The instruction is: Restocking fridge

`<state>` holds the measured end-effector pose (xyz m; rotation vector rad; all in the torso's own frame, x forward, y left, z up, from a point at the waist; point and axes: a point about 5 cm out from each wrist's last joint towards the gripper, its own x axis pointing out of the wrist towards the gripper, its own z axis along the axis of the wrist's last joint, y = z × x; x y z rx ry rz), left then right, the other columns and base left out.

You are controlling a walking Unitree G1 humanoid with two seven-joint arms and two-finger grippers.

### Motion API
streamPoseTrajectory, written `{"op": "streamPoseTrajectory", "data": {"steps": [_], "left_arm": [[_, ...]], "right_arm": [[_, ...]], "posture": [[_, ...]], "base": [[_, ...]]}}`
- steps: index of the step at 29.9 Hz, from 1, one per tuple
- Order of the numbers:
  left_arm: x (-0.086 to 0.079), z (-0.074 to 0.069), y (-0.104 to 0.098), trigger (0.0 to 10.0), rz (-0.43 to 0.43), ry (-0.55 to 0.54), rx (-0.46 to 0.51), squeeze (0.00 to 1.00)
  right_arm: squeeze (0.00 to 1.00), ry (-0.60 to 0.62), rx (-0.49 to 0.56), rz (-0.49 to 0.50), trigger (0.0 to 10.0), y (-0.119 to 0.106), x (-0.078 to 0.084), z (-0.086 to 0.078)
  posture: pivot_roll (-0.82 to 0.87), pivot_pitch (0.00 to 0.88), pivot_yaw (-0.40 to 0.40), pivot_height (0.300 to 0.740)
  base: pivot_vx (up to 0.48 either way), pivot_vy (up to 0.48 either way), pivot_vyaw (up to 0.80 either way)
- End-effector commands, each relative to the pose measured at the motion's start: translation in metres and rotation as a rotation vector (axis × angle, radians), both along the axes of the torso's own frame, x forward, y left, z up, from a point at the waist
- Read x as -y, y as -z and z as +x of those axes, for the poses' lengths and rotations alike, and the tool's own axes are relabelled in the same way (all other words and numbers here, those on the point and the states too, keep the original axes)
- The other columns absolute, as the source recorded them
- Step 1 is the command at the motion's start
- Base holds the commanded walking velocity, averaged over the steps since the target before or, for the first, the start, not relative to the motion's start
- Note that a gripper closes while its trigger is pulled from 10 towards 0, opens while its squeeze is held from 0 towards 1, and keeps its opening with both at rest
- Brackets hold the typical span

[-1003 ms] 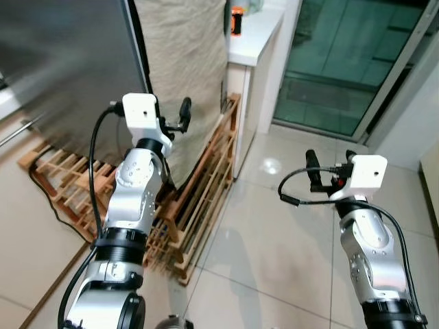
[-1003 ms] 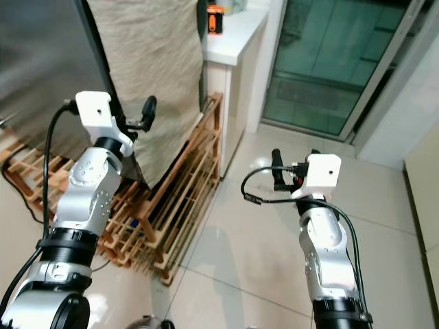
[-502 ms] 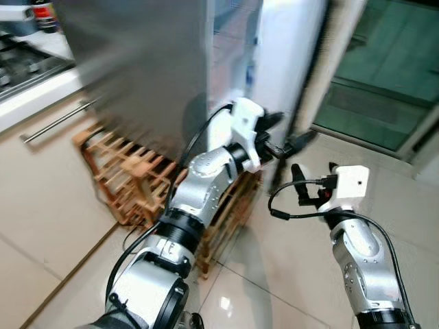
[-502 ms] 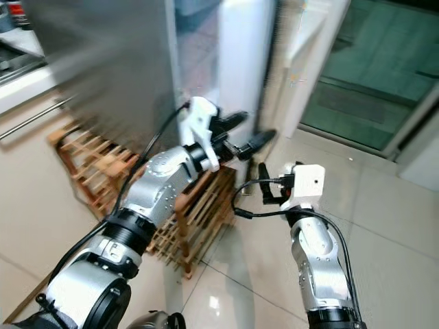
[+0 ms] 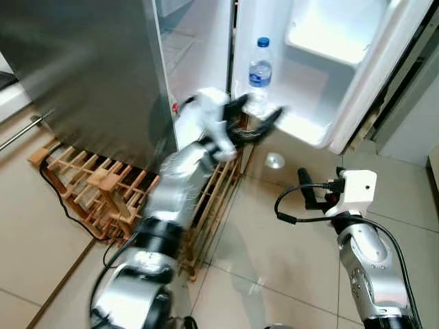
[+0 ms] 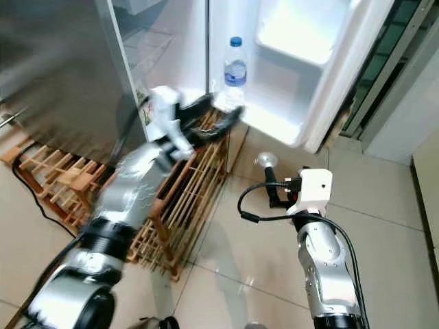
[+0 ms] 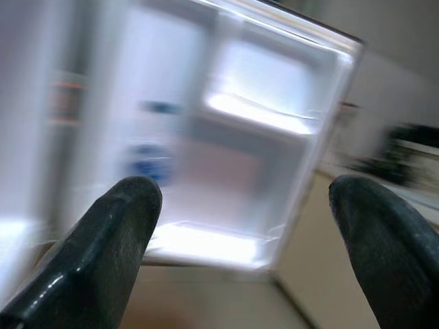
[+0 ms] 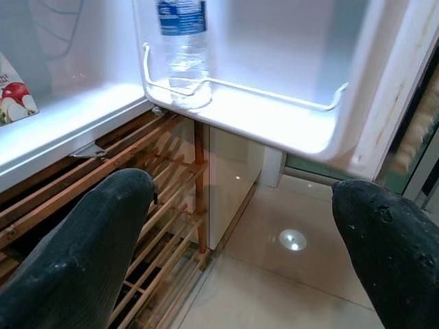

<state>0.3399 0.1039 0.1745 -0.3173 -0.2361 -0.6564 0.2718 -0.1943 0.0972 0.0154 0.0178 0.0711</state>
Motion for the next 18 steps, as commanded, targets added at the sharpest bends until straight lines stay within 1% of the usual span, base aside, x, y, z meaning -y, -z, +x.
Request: {"op": "streamPoseTrajectory", "data": {"steps": [1,2,3,4,5,6,7,9,11,12,13,15,16,17,18], "left_arm": [[-0.011,-0.007,-0.002,10.0,-0.003,-0.02,0.025,0.0],[-0.024,-0.027,0.007,10.0,0.046,0.088,0.012,0.0],[-0.024,-0.027,0.007,10.0,0.046,0.088,0.012,0.0],[-0.028,-0.037,0.01,10.0,0.07,0.165,0.0,0.0],[-0.052,-0.055,0.014,10.0,0.158,0.248,-0.01,0.0],[-0.052,-0.055,0.014,10.0,0.158,0.248,-0.01,0.0],[-0.073,-0.059,0.014,10.0,0.207,0.197,-0.026,0.0],[-0.088,-0.061,0.013,10.0,0.207,0.135,-0.044,0.0],[-0.096,-0.065,0.014,10.0,0.197,0.097,-0.058,0.0],[-0.096,-0.065,0.014,10.0,0.197,0.097,-0.058,0.0],[-0.098,-0.068,0.015,10.0,0.197,0.081,-0.063,0.0],[-0.103,-0.072,0.021,10.0,0.19,0.01,-0.088,0.0],[-0.109,-0.068,0.027,10.0,0.159,-0.087,-0.13,0.0],[-0.114,-0.064,0.032,10.0,0.1,-0.182,-0.179,0.0],[-0.122,-0.061,0.038,10.0,0.055,-0.387,-0.22,0.0]], "right_arm": [[0.0,0.0,0.01,-0.005,10.0,-0.004,0.001,0.004],[0.0,-0.005,0.013,-0.004,10.0,-0.005,0.001,0.006],[0.0,-0.005,0.013,-0.004,10.0,-0.005,0.001,0.006],[0.0,-0.008,0.014,-0.005,10.0,-0.005,0.001,0.007],[0.0,-0.023,0.01,-0.011,10.0,-0.004,-0.001,0.009],[0.0,-0.023,0.01,-0.011,10.0,-0.004,-0.001,0.009],[0.0,-0.043,0.004,-0.012,10.0,-0.003,-0.005,0.01],[0.0,-0.071,-0.003,-0.014,10.0,-0.001,-0.01,0.012],[0.0,-0.085,-0.003,-0.014,10.0,-0.001,-0.013,0.014],[0.0,-0.085,-0.003,-0.014,10.0,-0.001,-0.013,0.014],[0.0,-0.087,0.0,-0.009,10.0,-0.001,-0.015,0.015],[0.0,-0.091,0.005,0.004,10.0,-0.002,-0.017,0.018],[0.0,-0.097,0.003,0.025,10.0,-0.002,-0.019,0.019],[0.0,-0.106,-0.001,0.051,10.0,-0.002,-0.022,0.02],[0.0,-0.13,-0.003,0.092,10.0,-0.004,-0.028,0.024]], "posture": [[-0.15,0.002,0.028,0.74],[-0.13,0.004,0.019,0.74],[-0.13,0.004,0.019,0.74],[-0.13,0.004,0.019,0.74],[-0.09,0.0,0.001,0.74],[-0.09,0.0,0.001,0.74],[-0.08,0.0,-0.001,0.74],[-0.07,0.0,-0.003,0.74],[-0.06,0.0,-0.004,0.74],[-0.06,0.0,-0.004,0.74],[-0.06,0.0,-0.003,0.74],[-0.06,0.0,0.001,0.74],[-0.06,0.0,0.001,0.74],[-0.05,0.0,0.006,0.74],[-0.05,0.0,0.007,0.74]], "base": [[0.0,0.0,0.0],[0.0,0.0,0.68],[0.0,0.0,0.68],[0.0,0.0,0.68],[0.0,0.0,0.7],[0.0,0.0,0.7],[0.0,0.0,0.69],[0.0,0.0,0.7],[0.0,0.0,0.7],[0.0,0.0,0.7],[0.0,0.0,0.69],[0.0,0.0,0.7],[0.0,0.0,0.7],[0.0,0.0,0.69],[0.0,-0.285,0.69]]}}
